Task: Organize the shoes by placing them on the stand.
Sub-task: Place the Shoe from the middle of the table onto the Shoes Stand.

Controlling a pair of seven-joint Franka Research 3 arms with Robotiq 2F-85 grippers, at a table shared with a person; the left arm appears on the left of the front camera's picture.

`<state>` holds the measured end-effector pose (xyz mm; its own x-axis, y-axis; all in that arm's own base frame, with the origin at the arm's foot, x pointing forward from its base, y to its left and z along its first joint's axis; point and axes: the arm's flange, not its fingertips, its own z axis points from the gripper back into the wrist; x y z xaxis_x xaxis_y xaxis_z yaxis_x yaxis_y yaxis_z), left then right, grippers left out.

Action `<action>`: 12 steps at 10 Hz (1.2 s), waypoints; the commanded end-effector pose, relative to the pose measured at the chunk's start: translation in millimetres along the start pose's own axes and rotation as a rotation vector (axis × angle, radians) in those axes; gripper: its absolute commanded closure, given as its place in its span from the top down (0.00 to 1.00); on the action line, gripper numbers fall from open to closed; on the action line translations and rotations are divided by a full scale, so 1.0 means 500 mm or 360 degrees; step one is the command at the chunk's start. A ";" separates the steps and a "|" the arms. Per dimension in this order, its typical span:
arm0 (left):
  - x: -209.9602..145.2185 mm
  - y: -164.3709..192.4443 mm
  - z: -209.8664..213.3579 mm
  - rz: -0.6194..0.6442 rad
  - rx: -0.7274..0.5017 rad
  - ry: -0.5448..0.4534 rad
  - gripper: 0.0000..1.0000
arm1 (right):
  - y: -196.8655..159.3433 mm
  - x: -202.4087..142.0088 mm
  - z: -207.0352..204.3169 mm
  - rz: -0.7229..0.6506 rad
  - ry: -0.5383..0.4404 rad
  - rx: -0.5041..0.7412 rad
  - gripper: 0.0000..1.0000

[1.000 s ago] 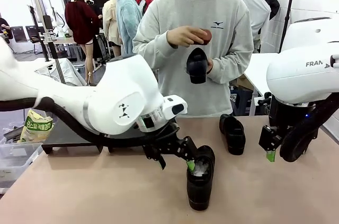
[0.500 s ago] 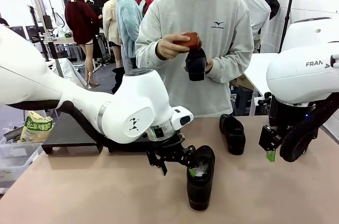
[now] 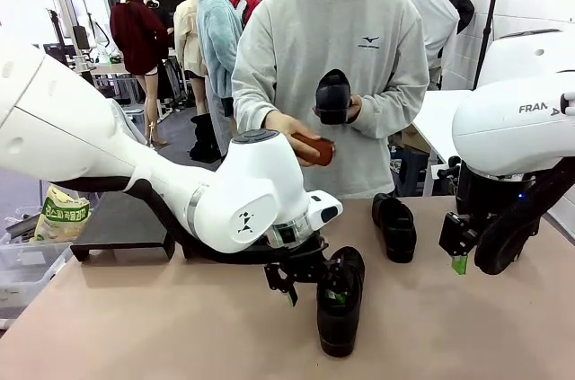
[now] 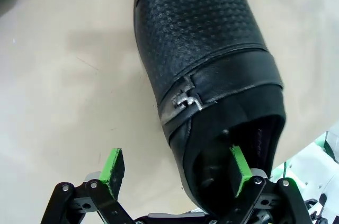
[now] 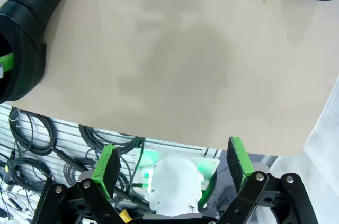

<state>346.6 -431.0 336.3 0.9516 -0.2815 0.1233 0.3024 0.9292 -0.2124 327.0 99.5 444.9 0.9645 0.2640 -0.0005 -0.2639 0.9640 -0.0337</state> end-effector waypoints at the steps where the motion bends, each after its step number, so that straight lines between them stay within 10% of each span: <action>1: 0.008 -0.025 -0.012 0.0065 -0.0003 0.0028 0.97 | 0.004 -0.004 0.001 -0.0029 0.0013 0.0014 1.00; 9: 0.009 -0.041 0.005 0.0017 0.0139 0.0088 0.03 | 0.004 -0.004 0.001 -0.0029 0.0013 0.0014 1.00; 12: 0.007 -0.046 0.005 0.0002 0.0164 0.0110 0.00 | 0.004 -0.004 0.001 -0.0029 0.0013 0.0014 1.00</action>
<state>342.6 -443.3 340.8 0.9497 -0.3095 0.0486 0.3133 0.9390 -0.1421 327.0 99.5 444.8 0.9645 0.2639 -0.0006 -0.2638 0.9640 -0.0337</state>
